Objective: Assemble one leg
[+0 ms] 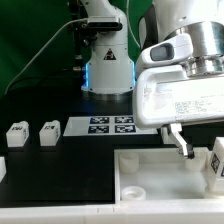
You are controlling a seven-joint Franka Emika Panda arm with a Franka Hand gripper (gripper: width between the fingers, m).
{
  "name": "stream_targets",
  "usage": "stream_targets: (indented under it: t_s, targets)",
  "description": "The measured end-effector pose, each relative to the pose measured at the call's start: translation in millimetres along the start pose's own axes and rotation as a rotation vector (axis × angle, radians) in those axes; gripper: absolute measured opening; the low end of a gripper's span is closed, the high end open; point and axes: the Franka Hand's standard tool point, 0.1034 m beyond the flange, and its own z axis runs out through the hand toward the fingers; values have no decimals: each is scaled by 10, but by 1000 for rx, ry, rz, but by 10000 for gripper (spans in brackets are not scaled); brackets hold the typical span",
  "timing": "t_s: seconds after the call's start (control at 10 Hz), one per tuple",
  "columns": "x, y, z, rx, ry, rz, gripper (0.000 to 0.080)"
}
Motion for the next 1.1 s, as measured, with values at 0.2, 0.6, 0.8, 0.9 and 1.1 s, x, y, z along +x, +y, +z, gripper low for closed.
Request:
stream_targets:
  t_s: [0.2,0.6,0.8,0.9,1.1]
  targets:
    - [0,0,0,0,0,-6,649]
    - [106,-7,-168,4,-70,28,649]
    - [202,-25,-310,13,-114,33,649]
    - [219,-38,-337,19,-171,40,649]
    - [154,-14,-227,24,-304,49,649]
